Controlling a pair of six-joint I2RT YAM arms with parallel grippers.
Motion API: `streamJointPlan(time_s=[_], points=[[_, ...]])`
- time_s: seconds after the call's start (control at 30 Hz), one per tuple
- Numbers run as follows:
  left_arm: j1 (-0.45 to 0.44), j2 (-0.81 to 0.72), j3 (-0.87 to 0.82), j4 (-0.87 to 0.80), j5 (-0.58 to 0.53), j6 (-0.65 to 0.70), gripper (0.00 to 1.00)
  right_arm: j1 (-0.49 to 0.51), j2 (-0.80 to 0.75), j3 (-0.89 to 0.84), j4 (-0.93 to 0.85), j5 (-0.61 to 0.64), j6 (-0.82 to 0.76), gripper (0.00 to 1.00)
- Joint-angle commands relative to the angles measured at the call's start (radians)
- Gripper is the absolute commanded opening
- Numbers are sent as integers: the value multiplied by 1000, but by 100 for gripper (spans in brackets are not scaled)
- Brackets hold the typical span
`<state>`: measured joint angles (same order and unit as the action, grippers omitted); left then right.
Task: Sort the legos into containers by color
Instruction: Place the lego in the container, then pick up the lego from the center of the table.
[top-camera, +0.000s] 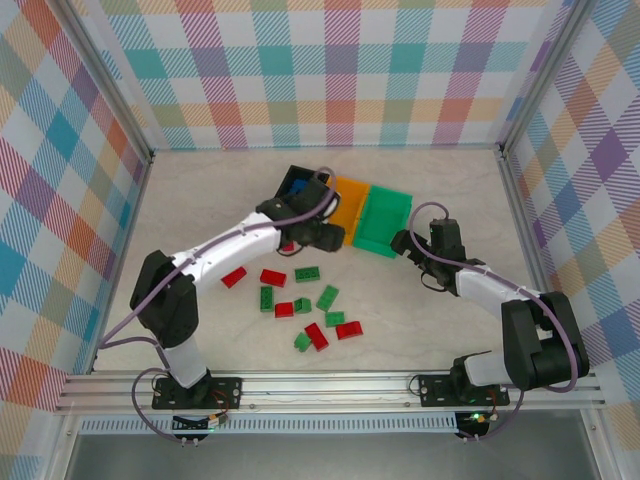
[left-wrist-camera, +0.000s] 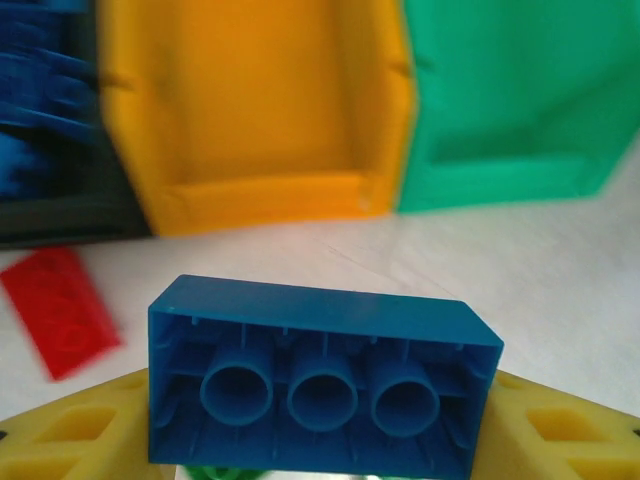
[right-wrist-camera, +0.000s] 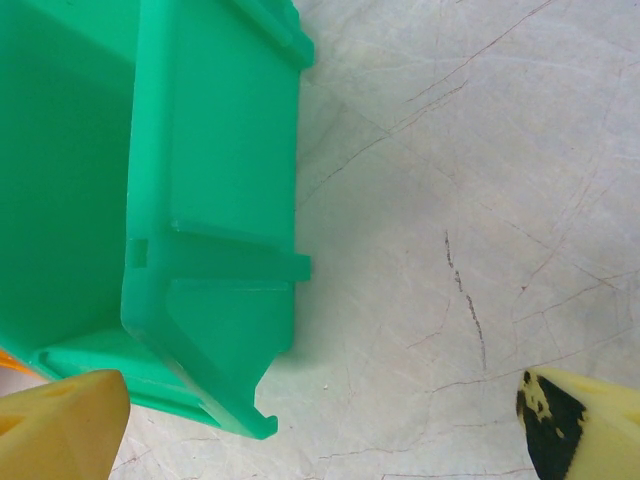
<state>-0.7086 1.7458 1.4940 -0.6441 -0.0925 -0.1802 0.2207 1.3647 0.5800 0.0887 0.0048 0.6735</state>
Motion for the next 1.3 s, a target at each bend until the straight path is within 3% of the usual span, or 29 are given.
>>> streamJointPlan(time_s=[0.0,0.2,0.33,0.5,0.6,0.63,0.77,0.83,1.07,1.27], points=[[84,11,73,-70,-3,-25,62,-1,-1,9,18,-18,9,99],[241,164,211,-60,173,-96,63,-1,11,15,16,-17,6,99],[281,325,408,-144,184,-81,65,0,11,15,13,-15,4,99],[294,421,564,-220,175,-104,77,-1,11,18,7,-16,0,99],[291,340,444,-116,199,-139,80,-1,19,22,6,-19,1,99],[291,297,382,-64,206,-149,87,-1,22,24,6,-24,3,99],[290,80,110,110,191,-177,90,0,28,24,14,-39,5,99],[290,-43,-44,200,176,-196,99,0,33,32,4,-56,-7,99],[293,-417,-456,351,120,-202,100,5,19,24,2,-49,-25,99],[296,-641,-667,422,18,-188,100,47,-12,2,28,-27,-71,99]])
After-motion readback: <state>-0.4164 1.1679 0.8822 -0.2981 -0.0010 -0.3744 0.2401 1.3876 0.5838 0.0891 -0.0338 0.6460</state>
